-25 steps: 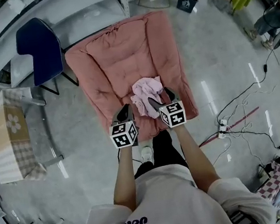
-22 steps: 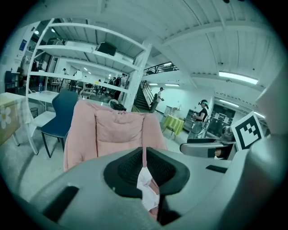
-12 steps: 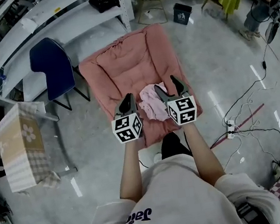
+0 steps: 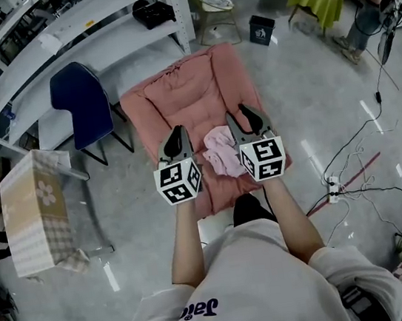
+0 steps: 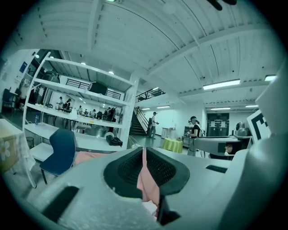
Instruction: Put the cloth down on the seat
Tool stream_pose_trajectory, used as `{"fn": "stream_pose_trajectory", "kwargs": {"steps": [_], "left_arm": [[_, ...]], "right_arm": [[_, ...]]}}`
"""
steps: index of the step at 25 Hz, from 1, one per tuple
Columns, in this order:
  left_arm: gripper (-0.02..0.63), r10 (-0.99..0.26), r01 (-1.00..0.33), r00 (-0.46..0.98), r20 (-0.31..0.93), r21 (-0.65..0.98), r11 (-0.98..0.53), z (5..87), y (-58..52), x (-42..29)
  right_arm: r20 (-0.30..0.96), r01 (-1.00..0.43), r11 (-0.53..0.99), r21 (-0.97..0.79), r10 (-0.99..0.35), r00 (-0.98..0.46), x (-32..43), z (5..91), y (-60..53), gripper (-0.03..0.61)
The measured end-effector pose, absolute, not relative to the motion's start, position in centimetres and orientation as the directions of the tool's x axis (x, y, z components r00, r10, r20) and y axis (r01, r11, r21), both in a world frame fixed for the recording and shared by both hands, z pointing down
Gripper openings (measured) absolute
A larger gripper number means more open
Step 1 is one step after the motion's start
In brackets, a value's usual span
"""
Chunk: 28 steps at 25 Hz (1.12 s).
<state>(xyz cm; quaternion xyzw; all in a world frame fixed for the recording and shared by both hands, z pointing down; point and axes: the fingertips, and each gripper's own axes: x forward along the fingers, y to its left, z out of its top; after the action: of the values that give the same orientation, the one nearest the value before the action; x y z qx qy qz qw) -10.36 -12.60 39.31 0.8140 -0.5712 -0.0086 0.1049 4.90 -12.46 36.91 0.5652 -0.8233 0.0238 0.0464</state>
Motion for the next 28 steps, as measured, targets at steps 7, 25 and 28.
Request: {"fn": "stream_pose_trajectory", "kwargs": {"steps": [7, 25, 28], "left_arm": [[0.035, -0.938, -0.933, 0.342, 0.055, 0.141, -0.332, 36.9, -11.1, -10.1], [0.025, -0.927, -0.921, 0.371, 0.055, 0.148, -0.36, 36.9, -10.2, -7.8], [0.025, -0.928, -0.922, 0.369, 0.053, 0.15, -0.358, 36.8, -10.5, -7.9]], "right_arm": [[0.077, -0.933, 0.361, 0.015, -0.93, -0.358, 4.5, 35.5, -11.0, 0.072], [0.086, -0.94, 0.338, 0.042, -0.939, -0.334, 5.8, 35.0, -10.0, 0.014], [0.085, -0.94, 0.339, 0.045, -0.939, -0.334, 5.8, 34.9, -10.3, 0.012]]}}
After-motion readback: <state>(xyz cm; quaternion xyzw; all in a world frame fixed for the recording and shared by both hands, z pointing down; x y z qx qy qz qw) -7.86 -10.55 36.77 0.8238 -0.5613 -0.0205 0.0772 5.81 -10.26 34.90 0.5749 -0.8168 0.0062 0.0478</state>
